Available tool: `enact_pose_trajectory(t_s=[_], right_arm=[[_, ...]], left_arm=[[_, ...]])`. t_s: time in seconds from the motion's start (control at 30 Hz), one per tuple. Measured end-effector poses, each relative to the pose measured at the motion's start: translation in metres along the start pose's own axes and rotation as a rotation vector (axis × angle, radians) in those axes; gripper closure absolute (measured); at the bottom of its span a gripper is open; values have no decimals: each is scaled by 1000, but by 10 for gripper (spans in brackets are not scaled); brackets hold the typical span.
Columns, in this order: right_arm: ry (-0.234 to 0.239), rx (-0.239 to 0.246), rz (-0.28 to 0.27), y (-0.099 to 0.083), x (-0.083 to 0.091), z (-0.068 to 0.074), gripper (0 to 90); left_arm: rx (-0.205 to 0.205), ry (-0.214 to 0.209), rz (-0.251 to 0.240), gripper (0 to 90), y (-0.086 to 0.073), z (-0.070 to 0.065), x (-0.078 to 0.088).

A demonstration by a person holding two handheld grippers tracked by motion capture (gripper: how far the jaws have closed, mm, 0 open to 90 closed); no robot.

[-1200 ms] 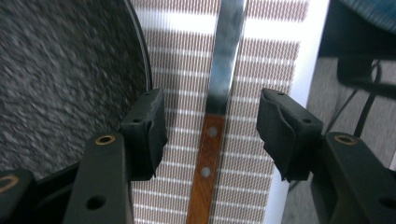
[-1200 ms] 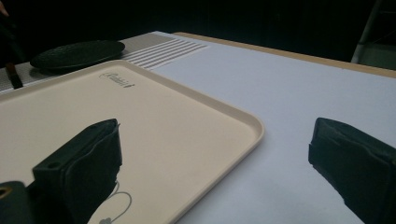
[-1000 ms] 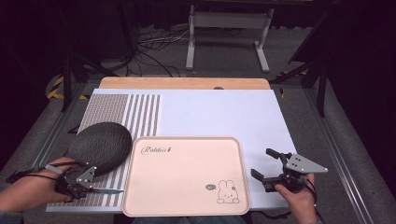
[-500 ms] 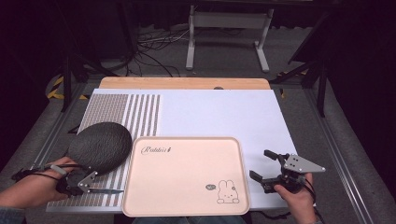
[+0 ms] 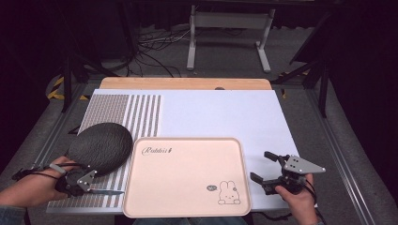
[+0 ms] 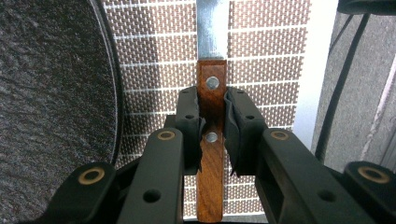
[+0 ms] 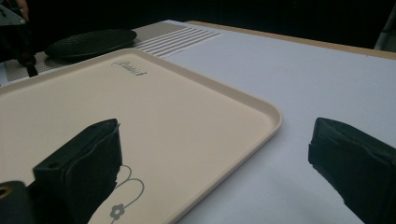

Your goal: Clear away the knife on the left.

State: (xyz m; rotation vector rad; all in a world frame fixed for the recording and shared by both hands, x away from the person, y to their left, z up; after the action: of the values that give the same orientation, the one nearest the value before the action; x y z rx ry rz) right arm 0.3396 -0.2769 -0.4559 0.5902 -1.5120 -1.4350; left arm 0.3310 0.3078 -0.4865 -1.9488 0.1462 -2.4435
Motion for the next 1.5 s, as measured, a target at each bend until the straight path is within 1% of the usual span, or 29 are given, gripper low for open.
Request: enact_pose_trajectory(t_s=[0.07, 0.13, 0.17, 0.2, 0.27, 0.3, 0.43, 0.47, 0.5, 0.53, 0.57, 0.63, 0.67, 0.7, 0.73, 0.77, 0.9, 0.93, 1.03, 1.17, 1.2, 1.23, 1.27, 1.3, 1.33, 1.37, 1.4, 1.47, 1.5], right_arm=[[0, 0, 1, 0, 0, 0, 38], [1, -3, -2, 0, 0, 0, 39], [1, -3, -2, 0, 0, 0, 39], [2, -3, -1, 0, 1, 0, 39], [10, -6, 0, 0, 0, 0, 37], [12, -6, 1, -1, 0, 0, 37], [13, -7, 2, -1, -1, 0, 37], [13, -7, 1, -1, -1, 0, 37], [14, -6, 0, -1, -1, -1, 37], [13, -8, -2, -1, -1, -1, 37], [11, -9, -3, -1, -1, -1, 37], [9, -9, -3, -1, 0, -1, 37], [7, -8, -2, -1, 0, -1, 37], [5, -7, -2, -1, 0, -1, 37], [4, -7, -2, -1, 0, -1, 37], [4, -7, -6, 0, 0, -2, 37], [1, -7, -8, 0, 1, -2, 37], [0, -7, -9, 0, 1, -2, 37], [-1, -6, -10, 0, 1, -2, 37], [-2, -5, -11, 0, 2, -2, 37], [-3, -5, -11, 0, 2, -2, 36], [-3, -5, -11, 0, 2, -2, 36], [-5, -5, -12, 0, 2, -3, 34], [-8, -3, -12, 0, 2, -3, 34], [-8, -3, -11, 0, 2, -3, 34], [-8, -3, -12, 0, 2, -3, 34], [-8, -4, -13, 0, 2, -3, 34], [-9, -4, -14, 0, 2, -3, 34], [-8, -4, -14, 0, 2, -3, 34]], left_arm=[[-8, 0, -1, 774, 0, 1, 0], [8, -8, -10, 775, 0, 0, 0], [16, 2, 1, 775, -1, 1, 0], [48, -6, 9, 775, -1, 1, 1], [59, -18, 16, 776, -2, 1, 2], [66, -28, 2, 776, -2, 0, 2], [65, -30, 0, 777, -3, 2, 8], [82, -25, -6, 777, -4, 2, 10], [80, -23, -22, 777, -4, 3, 12], [87, -21, -12, 777, -6, 4, 16], [107, -30, -23, 777, -6, 3, 17], [107, -38, -28, 777, -7, 5, 20], [135, -44, -22, 777, -8, 4, 21], [131, -57, -31, 777, -8, 4, 23], [144, -50, -40, 777, -7, 5, 25], [177, -54, -59, 777, -6, 5, 30], [186, -33, -80, 777, -5, 9, 39], [210, -30, -87, 777, -4, 9, 43], [243, -19, -111, 777, -2, 11, 51], [330, -4, -191, 777, 4, 15, 61], [330, -4, -191, 778, 4, 15, 61], [366, -19, -215, 778, 7, 15, 62], [376, -30, -228, 778, 9, 15, 62], [405, -28, -231, 778, 11, 16, 63], [424, -48, -234, 778, 12, 16, 64], [458, -69, -245, 778, 14, 16, 65], [475, -78, -257, 778, 16, 16, 66], [498, -88, -268, 778, 19, 17, 69], [514, -72, -268, 778, 20, 18, 71]])
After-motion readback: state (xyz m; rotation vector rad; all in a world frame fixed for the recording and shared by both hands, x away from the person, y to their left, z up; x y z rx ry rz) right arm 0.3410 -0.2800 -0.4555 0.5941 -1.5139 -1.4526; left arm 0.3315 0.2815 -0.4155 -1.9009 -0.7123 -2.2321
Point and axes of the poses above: each handheld gripper's, and its own axes: x roughly backward along the jaws, y roughly out of its top, z roughly to its left, the point moved 6 cm from there along -x, roughly forward along the jaws, and after that the axes turned 13 degrees about y, right-handed, at the moved point
